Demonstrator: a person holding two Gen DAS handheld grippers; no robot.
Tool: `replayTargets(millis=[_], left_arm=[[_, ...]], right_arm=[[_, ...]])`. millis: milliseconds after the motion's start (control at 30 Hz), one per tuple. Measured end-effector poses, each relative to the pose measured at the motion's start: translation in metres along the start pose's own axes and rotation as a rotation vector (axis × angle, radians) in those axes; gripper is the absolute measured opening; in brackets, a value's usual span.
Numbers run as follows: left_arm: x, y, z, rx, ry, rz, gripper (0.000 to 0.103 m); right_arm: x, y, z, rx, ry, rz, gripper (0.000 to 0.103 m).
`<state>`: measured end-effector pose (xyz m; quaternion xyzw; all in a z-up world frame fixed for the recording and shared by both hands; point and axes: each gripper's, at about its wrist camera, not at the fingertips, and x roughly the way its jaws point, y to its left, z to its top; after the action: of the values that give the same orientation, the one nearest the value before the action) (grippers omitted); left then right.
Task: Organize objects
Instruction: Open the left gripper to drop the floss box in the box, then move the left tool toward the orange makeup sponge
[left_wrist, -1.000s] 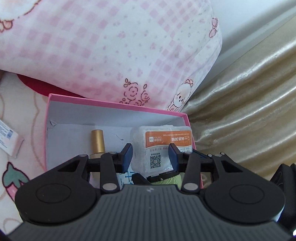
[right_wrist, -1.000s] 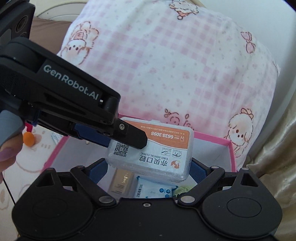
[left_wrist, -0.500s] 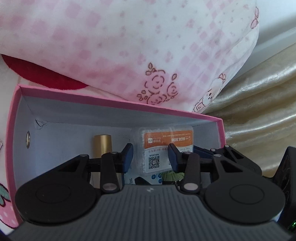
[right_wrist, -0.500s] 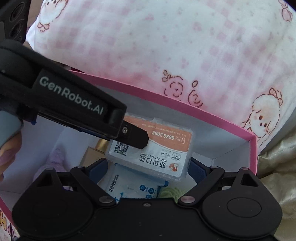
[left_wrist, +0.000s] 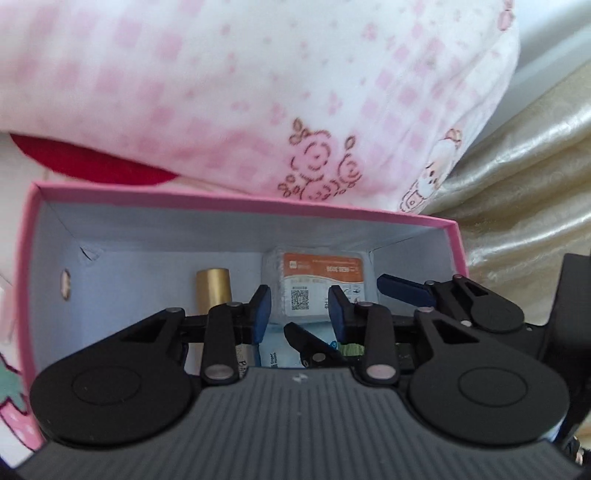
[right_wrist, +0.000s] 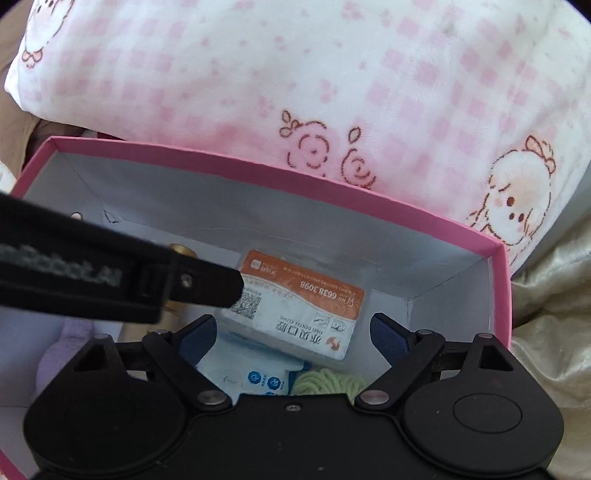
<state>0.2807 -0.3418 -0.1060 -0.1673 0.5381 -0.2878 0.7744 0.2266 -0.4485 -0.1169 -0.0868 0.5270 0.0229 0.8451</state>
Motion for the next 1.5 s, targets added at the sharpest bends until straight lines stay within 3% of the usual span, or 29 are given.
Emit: replayTargets(millis=[467, 567, 800, 933, 1200, 1500], left_arm=[[-0.109, -0.028, -0.023, 0.2, -0.013, 0.061, 0.039], [-0.129, -0.031, -0.033, 0.224, -0.014, 0.071, 0.041], [-0.177, -0.032, -0.052, 0.265, -0.019, 0.072, 0.045], [-0.206, -0.03, -0.066, 0.287, -0.043, 0.09, 0.047], [-0.25, -0.006, -0.079, 0.266, -0.091, 0.131, 0.053], [-0.286, 0.051, -0.089, 0.177, -0.122, 0.132, 0.055]], right_arm=[[-0.092, 0.029, -0.025, 0.086, -0.208, 0.044, 0.093], [-0.113, 0.036, -0.033, 0.105, -0.229, 0.066, 0.093], [-0.163, 0.052, -0.047, 0.1, -0.27, -0.013, 0.093], [-0.184, 0.061, -0.052, 0.11, -0.272, 0.005, 0.093], [-0.215, 0.106, -0.047, 0.045, -0.293, 0.104, 0.093], [-0.218, 0.172, -0.036, -0.103, -0.288, 0.173, 0.092]])
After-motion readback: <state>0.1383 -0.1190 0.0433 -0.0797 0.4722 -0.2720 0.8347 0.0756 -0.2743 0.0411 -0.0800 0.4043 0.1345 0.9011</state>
